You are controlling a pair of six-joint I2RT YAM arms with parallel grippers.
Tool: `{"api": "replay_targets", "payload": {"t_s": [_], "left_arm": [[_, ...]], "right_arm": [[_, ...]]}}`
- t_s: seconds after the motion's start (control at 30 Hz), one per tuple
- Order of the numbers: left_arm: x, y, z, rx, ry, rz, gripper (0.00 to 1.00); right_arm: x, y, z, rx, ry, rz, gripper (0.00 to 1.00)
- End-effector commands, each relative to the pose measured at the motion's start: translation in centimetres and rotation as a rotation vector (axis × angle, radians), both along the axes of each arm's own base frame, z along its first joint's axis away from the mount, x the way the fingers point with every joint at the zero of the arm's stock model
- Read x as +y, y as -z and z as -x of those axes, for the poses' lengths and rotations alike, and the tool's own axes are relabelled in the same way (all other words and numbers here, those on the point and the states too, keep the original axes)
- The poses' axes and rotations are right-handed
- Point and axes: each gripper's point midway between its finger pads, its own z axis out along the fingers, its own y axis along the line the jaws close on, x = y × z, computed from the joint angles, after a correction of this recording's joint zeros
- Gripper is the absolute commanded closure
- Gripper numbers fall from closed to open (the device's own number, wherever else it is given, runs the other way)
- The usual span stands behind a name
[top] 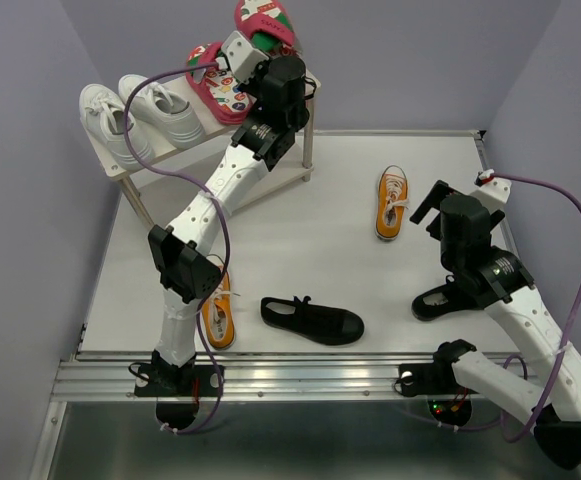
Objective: Place and organize the shoes onto the shoe shelf
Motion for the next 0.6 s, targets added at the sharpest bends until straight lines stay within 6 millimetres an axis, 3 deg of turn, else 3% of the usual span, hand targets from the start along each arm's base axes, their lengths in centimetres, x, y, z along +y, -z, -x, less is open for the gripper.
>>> {"api": "replay_targets", "payload": {"t_s": [0.0,0.27,0.3,0.33,0.4,0.5,0.57], "left_arm": [[2.9,-4.4,2.0,-0.155,-0.094,0.194,1.00],[3.0,-4.0,1.6,-0.145,-0.105,0.178,1.00],[2.9,-4.0,1.5,-0.144,-0.095,0.173,0.91],[2.8,-4.0,1.3,-0.142,-0.089,0.169,0.91],[3.0,-4.3,1.3,-0.150,-0.086,0.170,0.80],[3.0,-5.1,1.2,-0.158,-0.069,0.138,0.58],[2.9,-5.8,1.3,-0.168,-0.058,0.125,0.52]], "right_arm": [[-0.1,-1.0,0.2,-0.031,0.001,-0.021,0.00],[0.0,-1.0,0.3,-0.027,-0.009,-0.023,0.00],[0.0,-1.1,0.4,-0.029,-0.011,-0.024,0.00],[0.0,-1.1,0.4,-0.029,-0.011,-0.024,0.00],[0.1,-1.2,0.3,-0.030,-0.013,-0.026,0.00],[0.2,-1.3,0.3,-0.029,-0.018,-0.023,0.00],[0.2,-1.3,0.2,-0.029,-0.019,-0.024,0.00]]}}
